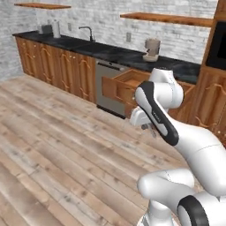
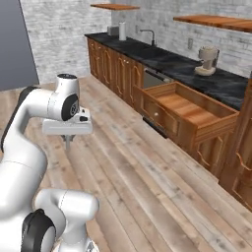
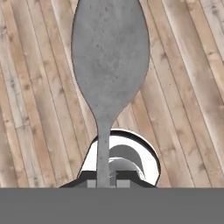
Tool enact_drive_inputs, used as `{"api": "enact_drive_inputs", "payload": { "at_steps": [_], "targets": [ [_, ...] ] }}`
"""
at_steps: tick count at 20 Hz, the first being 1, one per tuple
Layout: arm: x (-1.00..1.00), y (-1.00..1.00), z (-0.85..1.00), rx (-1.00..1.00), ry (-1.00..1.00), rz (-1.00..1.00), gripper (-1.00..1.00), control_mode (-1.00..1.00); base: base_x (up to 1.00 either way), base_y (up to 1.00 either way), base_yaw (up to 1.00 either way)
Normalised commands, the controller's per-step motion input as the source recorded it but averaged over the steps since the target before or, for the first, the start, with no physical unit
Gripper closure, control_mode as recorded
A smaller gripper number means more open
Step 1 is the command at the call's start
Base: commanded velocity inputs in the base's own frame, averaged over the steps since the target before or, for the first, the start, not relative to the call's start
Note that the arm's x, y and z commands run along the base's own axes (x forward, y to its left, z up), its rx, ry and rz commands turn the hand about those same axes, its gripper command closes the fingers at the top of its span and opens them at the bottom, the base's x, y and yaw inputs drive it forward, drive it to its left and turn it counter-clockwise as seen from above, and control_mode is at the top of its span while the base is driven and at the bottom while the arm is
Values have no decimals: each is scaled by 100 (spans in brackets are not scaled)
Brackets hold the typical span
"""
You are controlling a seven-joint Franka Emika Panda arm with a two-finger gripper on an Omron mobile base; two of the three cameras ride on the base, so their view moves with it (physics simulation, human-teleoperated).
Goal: Pick up the metallic utensils from the counter and place them in the open drawer. Make sure not to pick up any wooden utensils.
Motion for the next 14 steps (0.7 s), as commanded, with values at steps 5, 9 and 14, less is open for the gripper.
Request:
{"api": "enact_drive_inputs", "payload": {
  "at_steps": [5,9,14],
  "targets": [
    [0,0,0,0,0,0,100,100,100,-100,0],
    [0,0,0,0,0,0,100,100,100,-77,0],
    [0,0,0,0,0,0,100,100,100,-61,0]
  ]
}}
